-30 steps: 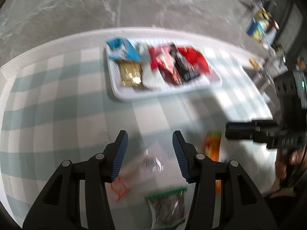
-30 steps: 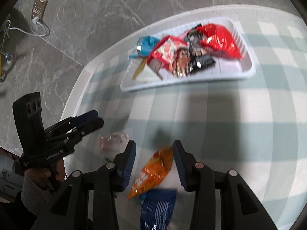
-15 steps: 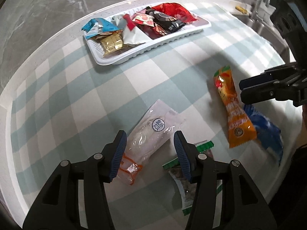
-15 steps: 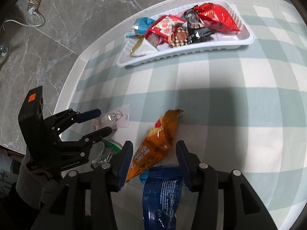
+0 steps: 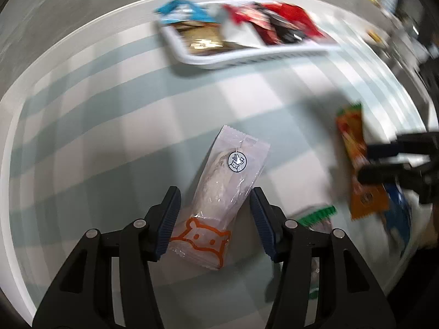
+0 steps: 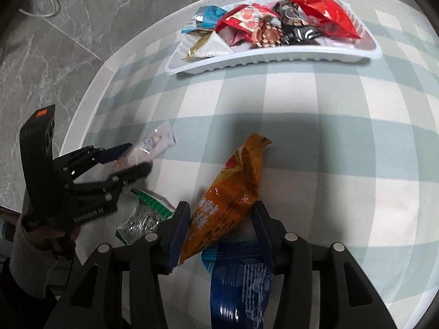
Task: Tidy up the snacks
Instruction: 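Move both tools back over the remaining loose snacks, then grasp clear orange-print packet with left tool while right tool grasps orange snack bag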
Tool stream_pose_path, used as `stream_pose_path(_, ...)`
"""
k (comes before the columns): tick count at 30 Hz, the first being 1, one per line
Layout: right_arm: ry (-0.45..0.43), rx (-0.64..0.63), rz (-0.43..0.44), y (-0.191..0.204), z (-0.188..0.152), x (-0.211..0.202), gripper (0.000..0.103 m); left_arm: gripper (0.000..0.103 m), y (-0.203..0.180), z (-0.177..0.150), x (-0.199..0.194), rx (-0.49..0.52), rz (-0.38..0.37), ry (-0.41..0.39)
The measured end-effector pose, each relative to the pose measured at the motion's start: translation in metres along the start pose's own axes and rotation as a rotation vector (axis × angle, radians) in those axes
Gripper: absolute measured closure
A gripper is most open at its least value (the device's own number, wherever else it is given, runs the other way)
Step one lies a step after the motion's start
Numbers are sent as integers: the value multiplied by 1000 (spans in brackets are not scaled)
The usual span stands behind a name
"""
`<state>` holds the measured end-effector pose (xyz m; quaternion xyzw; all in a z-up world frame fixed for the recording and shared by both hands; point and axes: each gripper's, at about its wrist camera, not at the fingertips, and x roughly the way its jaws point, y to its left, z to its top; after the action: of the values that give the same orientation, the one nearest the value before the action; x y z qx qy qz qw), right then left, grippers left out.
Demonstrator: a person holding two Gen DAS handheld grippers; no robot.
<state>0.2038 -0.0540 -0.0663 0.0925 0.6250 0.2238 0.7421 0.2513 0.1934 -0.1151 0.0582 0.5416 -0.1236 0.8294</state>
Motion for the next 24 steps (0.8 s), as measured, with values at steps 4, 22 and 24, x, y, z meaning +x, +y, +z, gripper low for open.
stream_pose_path(4,-2,-17,-20,4,3,1,53,52,17,2,-3,-102,-9,3)
stream_pose_path(22,2,-107,-116,24,3,12,52,35,17,-1,3,-46,38,4)
stream_pose_path(24,-2,-129,-133,26,1,12,52,34,18,-1,4,-46,40,2)
